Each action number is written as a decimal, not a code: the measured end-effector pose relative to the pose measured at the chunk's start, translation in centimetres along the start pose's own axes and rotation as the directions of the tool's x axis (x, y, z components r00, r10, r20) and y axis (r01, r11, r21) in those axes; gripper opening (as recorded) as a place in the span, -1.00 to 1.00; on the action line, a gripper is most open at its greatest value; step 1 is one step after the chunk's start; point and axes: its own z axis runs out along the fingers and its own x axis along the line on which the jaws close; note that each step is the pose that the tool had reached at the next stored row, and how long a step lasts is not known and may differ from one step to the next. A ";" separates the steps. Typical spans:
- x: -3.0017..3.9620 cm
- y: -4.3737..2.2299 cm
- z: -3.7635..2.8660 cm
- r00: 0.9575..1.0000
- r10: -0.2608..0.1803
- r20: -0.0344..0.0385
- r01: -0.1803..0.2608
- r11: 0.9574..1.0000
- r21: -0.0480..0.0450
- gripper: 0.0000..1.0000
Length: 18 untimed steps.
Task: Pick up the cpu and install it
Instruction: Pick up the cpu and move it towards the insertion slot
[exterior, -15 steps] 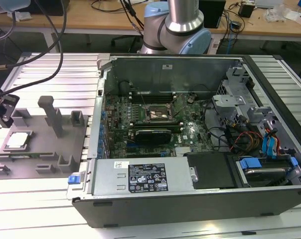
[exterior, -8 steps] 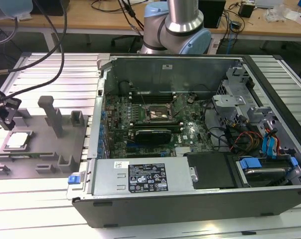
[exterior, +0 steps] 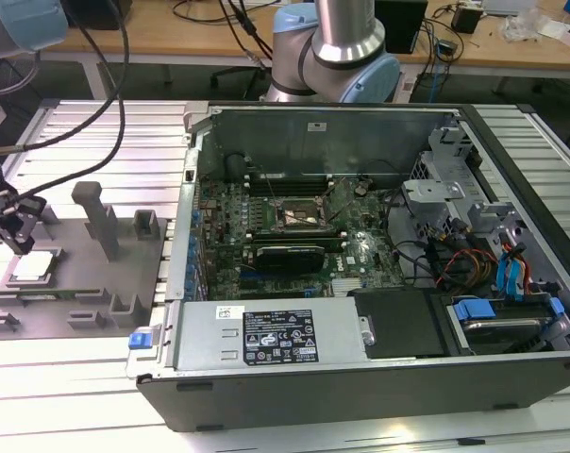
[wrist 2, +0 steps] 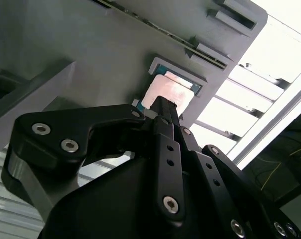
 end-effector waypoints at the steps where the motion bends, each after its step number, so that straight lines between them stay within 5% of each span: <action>1: 0.00 -0.01 0.22 1.000 0.000 0.000 0.000 1.000 0.000 -0.79; 13: -0.11 -0.11 2.66 1.000 0.000 0.000 0.000 1.000 0.002 -0.79; 18: 0.50 -0.16 3.29 1.000 0.000 0.000 0.000 1.000 0.002 -0.79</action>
